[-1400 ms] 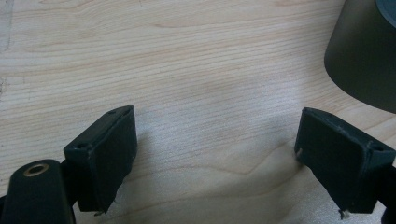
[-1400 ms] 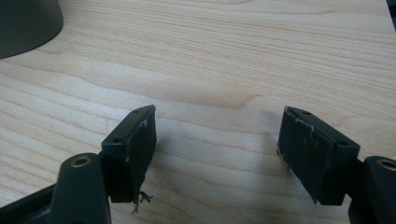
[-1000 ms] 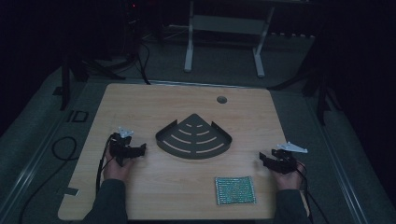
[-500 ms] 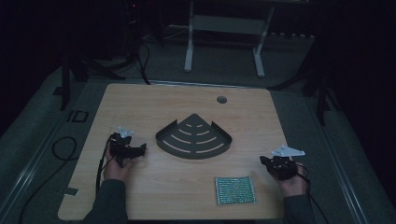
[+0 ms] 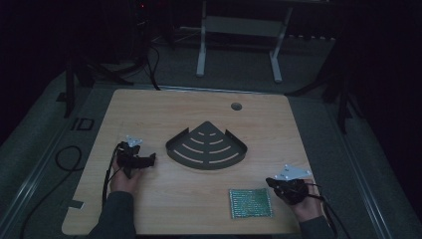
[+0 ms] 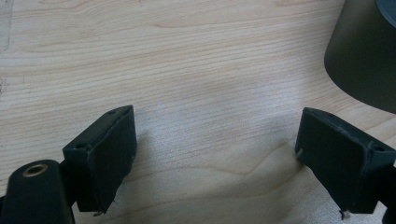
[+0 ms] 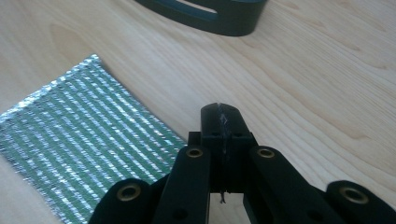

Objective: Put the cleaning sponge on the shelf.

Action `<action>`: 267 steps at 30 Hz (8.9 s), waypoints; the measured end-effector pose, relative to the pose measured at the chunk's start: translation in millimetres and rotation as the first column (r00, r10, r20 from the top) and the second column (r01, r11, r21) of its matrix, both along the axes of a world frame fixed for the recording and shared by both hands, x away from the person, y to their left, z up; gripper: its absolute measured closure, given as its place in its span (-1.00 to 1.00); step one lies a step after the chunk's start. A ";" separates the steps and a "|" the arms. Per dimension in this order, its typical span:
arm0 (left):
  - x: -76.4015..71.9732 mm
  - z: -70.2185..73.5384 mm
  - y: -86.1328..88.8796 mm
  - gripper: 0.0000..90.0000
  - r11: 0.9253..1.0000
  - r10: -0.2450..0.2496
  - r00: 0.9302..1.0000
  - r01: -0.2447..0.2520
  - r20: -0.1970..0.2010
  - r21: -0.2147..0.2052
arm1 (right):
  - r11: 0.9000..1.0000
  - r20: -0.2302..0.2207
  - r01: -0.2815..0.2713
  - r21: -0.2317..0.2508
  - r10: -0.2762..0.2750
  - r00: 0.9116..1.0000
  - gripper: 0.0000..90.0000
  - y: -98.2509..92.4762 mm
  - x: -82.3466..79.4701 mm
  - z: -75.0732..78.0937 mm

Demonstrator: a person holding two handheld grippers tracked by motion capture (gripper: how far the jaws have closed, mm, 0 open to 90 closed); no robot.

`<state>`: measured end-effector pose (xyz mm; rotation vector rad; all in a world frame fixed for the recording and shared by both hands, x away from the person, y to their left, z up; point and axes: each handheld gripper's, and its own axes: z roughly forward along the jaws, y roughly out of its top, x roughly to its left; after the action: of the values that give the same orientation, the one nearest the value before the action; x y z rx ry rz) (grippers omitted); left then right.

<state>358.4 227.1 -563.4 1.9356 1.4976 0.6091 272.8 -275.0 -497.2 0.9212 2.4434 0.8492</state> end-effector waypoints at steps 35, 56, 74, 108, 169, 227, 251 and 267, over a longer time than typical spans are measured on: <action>0.0 0.0 0.0 -0.71 1.000 0.000 1.000 0.000 0.000 0.000 | 0.974 -0.095 -0.221 -0.054 0.215 0.972 0.97 51.0 -22.0 -21.8; 0.0 0.0 0.0 -0.71 1.000 0.000 1.000 0.000 0.000 0.000 | 0.994 -0.091 -0.087 -0.061 0.081 0.993 0.99 44.5 0.3 -25.7; 0.0 0.0 0.0 -0.71 1.000 0.000 1.000 0.000 0.000 -0.001 | 0.991 -0.109 0.125 -0.038 -0.129 0.986 0.98 25.8 30.9 -25.1; 0.0 0.0 0.0 -0.71 1.000 0.000 1.000 0.000 0.000 0.000 | 0.988 -0.109 0.131 -0.077 -0.139 0.984 0.95 37.9 52.8 -22.9; 0.0 0.0 0.0 -0.71 1.000 0.000 1.000 0.000 0.000 -0.001 | 0.967 -0.362 -0.142 -0.210 0.058 0.930 0.62 6.9 106.9 -5.9; 0.0 0.0 0.0 -0.71 1.000 0.000 1.000 0.000 0.001 0.000 | 0.962 -0.560 -0.201 -0.187 0.064 0.826 0.99 6.2 124.6 -8.4; 0.0 0.0 0.0 -0.71 1.000 0.000 1.000 0.000 0.001 -0.001 | 0.961 -0.542 -0.211 -0.180 0.082 0.836 0.99 10.0 126.2 13.8; 0.0 -0.1 0.0 -0.71 1.000 0.000 1.000 0.000 0.001 -0.001 | 0.959 -0.510 -0.213 -0.185 0.092 0.855 0.99 12.1 130.5 33.0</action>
<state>358.4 227.0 -563.5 1.9344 1.4975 0.6090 403.2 -262.9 -464.2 0.9545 3.0155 0.3755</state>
